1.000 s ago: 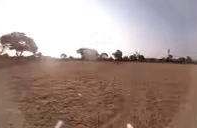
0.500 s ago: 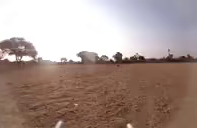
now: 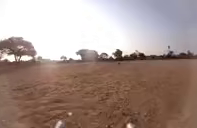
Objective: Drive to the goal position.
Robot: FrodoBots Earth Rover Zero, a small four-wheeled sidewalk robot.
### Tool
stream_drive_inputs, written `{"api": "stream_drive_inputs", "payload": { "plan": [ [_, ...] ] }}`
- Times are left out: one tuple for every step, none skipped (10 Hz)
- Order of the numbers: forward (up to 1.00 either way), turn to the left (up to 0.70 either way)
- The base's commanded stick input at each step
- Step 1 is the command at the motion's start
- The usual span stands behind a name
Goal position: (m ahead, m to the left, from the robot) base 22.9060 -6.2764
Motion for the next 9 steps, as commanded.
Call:
{"api": "stream_drive_inputs", "payload": {
  "plan": [
    [0.70, 0.00],
    [0.70, 0.00],
    [0.70, 0.00],
    [0.70, 0.00],
    [0.70, 0.00],
    [0.70, 0.00],
    [0.70, 0.00],
    [0.70, 0.00],
    [0.70, 0.00]
  ]
}}
